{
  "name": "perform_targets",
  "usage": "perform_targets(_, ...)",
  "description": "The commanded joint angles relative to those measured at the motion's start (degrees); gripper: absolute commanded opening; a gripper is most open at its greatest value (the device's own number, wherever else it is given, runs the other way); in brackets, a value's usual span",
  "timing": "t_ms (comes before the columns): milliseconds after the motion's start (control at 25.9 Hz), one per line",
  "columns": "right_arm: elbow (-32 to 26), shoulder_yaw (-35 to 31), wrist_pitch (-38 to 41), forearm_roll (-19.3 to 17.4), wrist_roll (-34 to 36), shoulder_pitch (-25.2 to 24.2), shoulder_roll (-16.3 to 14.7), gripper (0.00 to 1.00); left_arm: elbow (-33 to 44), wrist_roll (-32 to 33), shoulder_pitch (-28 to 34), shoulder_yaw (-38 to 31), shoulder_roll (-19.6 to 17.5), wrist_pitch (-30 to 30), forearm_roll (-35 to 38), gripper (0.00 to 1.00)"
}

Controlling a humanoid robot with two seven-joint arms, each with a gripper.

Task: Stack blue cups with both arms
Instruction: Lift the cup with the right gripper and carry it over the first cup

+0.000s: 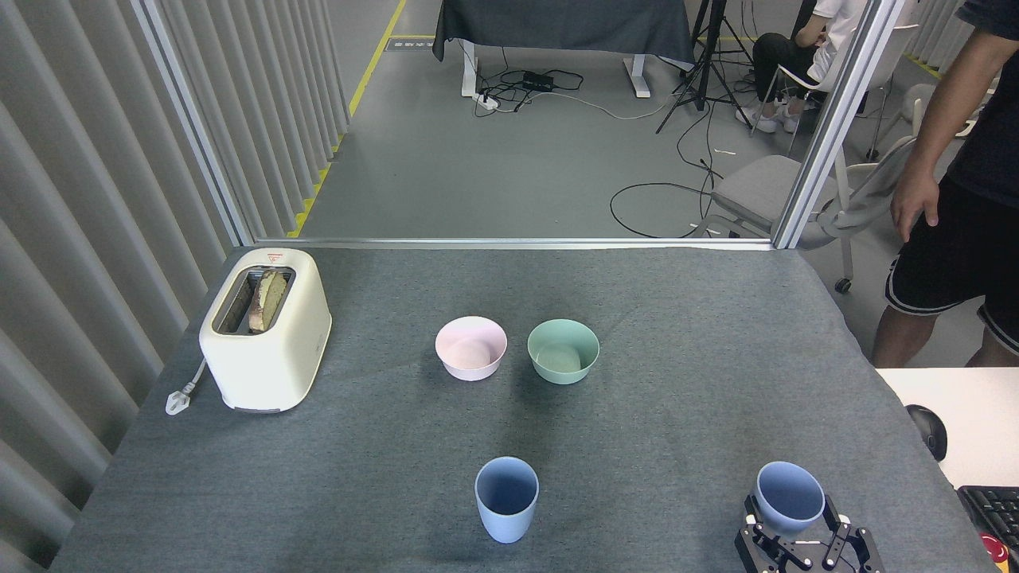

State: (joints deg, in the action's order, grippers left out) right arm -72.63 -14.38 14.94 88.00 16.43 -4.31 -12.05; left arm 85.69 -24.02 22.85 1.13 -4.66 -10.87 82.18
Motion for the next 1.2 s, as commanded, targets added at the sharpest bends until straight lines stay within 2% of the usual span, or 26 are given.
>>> perform_targets(0, 1.53, 0.05, 0.0, 0.07, 0.0, 1.32, -0.08, 0.99, 0.0, 0.02, -0.08, 0.02, 0.0, -0.02, 0.0, 1.0)
perform_targets(77, 1.71, 0.14, 0.0, 0.07, 0.09, 1.41, -0.08, 0.94, 0.0, 0.02, -0.08, 0.02, 0.0, -0.02, 0.0, 1.0)
perform_targets(309, 0.83, 0.14, 0.09, 0.07, 0.71, 1.41, 0.18, 0.68, -0.09, 0.02, -0.08, 0.02, 0.08, -0.02, -0.09, 1.0)
perform_targets(463, -1.19, 0.32, -0.17, 0.16, 0.88, 2.2, 0.44, 0.62, 0.0, 0.02, -0.08, 0.02, 0.08, 0.06, -0.09, 1.0)
perform_targets(540, -1.19, 1.55, -1.05, 1.04, -0.52, 7.74, 0.88, 0.62, -0.09, 0.02, -0.08, 0.1, 0.17, -0.02, -0.09, 1.0)
perform_targets(618, -1.11, 7.17, -3.25, 3.14, -3.78, 13.01, 2.82, 0.62, -0.09, 0.02, -0.17, 0.28, 0.96, -0.02, -0.09, 1.0)
perform_targets(772, -1.46, 21.06, -8.7, 5.87, -6.59, 18.37, 8.97, 0.63, -0.09, 0.02, -0.87, 0.37, 1.32, 0.15, -0.09, 1.0)
perform_targets(926, -6.11, 30.99, -9.49, 6.66, -10.02, 17.15, 14.24, 0.64, -0.27, 0.02, -1.49, 0.28, 1.67, 0.24, 0.0, 1.0)
perform_targets(1042, -11.12, 36.09, -9.49, 6.66, -11.95, 13.1, 14.51, 0.64, -0.53, 0.02, -1.49, 0.28, 1.67, 0.24, -0.09, 1.0)
perform_targets(1158, -14.9, 37.06, -9.4, 6.66, -12.65, 9.15, 14.33, 0.64, -0.62, 0.02, -1.58, 0.19, 1.67, 0.33, -0.09, 1.0)
